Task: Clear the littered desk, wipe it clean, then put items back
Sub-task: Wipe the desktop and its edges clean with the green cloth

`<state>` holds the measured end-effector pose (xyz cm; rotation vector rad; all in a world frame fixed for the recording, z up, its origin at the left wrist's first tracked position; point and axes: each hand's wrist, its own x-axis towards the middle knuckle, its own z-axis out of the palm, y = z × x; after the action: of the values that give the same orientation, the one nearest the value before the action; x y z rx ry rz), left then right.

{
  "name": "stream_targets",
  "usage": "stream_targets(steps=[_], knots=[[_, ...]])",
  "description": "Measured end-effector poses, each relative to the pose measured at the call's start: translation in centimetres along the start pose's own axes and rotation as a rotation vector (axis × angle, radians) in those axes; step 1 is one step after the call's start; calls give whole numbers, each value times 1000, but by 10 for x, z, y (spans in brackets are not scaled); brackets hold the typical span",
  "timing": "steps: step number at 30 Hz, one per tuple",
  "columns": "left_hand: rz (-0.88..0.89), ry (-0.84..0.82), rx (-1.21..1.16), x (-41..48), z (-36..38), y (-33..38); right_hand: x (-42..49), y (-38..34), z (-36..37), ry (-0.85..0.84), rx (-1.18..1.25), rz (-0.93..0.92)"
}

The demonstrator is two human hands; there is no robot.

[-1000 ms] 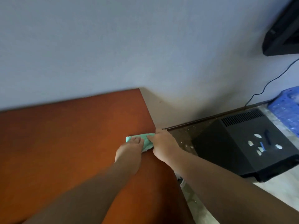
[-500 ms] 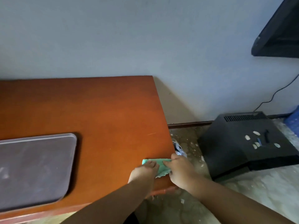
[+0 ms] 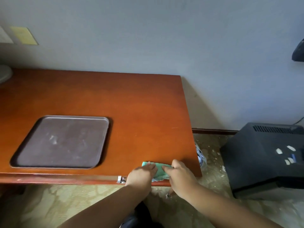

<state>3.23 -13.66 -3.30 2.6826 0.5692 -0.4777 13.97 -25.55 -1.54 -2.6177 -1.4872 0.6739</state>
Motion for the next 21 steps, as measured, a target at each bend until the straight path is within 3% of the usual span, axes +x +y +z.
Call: stream_targets(steps=[12, 21], knots=[[-39, -51, -17, 40, -39, -37, 62, -15, -19, -21, 15, -34], [-88, -117, 26, 148, -98, -81, 182, -2, -61, 33, -3, -5]])
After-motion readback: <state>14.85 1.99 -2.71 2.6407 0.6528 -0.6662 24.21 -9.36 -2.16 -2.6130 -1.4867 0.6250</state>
